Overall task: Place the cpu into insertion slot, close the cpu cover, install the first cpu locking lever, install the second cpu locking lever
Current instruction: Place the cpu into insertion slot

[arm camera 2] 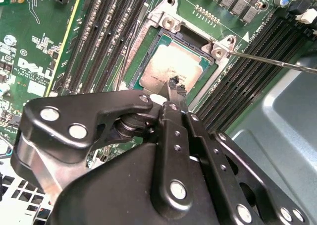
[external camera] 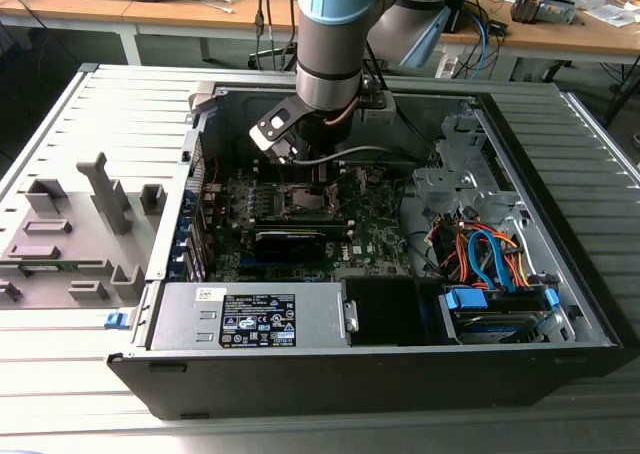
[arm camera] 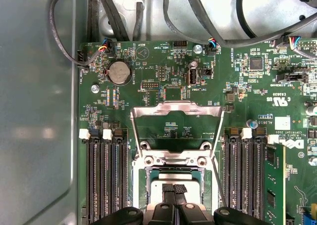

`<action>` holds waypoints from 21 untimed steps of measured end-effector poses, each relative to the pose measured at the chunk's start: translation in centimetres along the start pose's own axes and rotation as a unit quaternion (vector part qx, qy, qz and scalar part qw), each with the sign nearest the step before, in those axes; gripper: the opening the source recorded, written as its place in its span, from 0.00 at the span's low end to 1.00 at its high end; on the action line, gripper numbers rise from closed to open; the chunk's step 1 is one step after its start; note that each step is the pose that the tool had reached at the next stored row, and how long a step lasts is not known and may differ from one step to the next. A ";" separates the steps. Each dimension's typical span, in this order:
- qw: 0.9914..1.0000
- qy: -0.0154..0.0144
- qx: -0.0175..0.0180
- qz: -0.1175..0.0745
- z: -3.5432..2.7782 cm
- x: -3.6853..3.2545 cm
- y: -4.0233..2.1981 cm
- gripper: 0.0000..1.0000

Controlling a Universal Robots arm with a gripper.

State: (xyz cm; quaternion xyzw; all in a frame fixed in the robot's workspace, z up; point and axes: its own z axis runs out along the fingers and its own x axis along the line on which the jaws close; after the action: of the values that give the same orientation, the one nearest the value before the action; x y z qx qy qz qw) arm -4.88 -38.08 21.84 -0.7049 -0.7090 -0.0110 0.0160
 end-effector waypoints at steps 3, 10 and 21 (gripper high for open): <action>1.000 0.000 0.000 0.000 0.00 0.00 0.00 0.11; 1.000 0.001 0.000 -0.002 -0.10 -0.02 0.00 0.11; 1.000 0.019 0.000 -0.002 -0.09 -0.02 -0.02 0.11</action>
State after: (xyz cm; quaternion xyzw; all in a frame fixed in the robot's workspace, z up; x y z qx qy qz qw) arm -4.90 -38.11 21.93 -0.7029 -0.7103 -0.0244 0.0292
